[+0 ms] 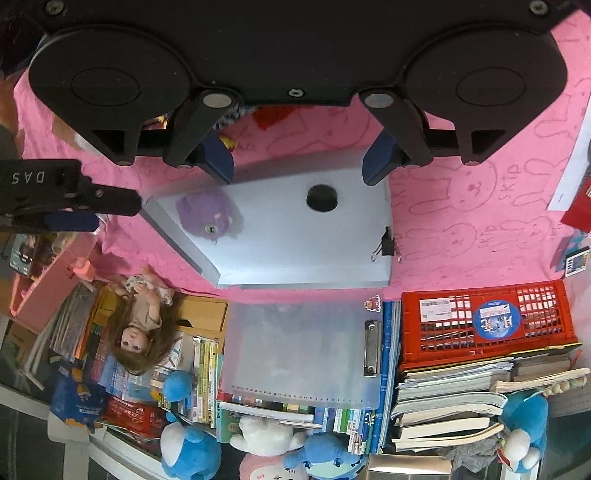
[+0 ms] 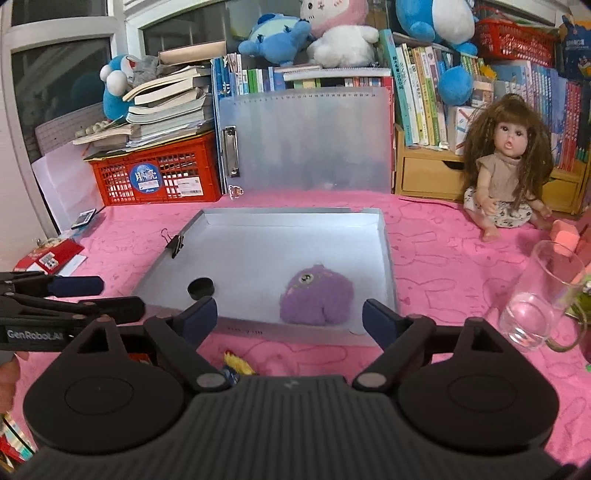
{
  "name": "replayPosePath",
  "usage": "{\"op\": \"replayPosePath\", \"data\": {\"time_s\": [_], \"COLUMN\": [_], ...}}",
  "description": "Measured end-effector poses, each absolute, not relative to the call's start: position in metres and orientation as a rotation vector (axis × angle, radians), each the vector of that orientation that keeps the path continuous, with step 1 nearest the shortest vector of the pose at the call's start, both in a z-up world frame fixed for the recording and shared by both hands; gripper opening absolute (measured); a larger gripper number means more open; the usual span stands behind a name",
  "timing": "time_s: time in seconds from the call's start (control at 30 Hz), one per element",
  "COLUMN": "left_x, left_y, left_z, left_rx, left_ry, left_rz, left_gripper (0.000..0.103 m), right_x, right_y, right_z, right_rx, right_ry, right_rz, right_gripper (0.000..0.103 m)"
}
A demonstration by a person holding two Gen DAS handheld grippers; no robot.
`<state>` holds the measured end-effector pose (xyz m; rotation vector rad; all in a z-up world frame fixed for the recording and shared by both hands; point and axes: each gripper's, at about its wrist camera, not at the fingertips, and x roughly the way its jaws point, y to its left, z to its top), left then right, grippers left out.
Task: Organize objects
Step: 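Grasp the white fluffy plush with the right tool while the left tool grasps another black disc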
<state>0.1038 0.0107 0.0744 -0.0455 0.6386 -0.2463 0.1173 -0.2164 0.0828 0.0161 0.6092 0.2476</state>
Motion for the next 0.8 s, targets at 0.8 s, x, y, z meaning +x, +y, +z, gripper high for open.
{"op": "replayPosePath", "data": {"time_s": [0.8], "left_x": [0.01], "left_y": [0.042], "left_z": [0.022], "left_rx": [0.029], "left_ry": [0.688], "left_rz": [-0.223], "left_gripper": [0.069], "right_x": [0.075], "right_y": [-0.257], "right_z": [0.032], "right_rx": [-0.052], "right_ry": [0.689], "right_rz": [0.125], "right_gripper": [0.094]}}
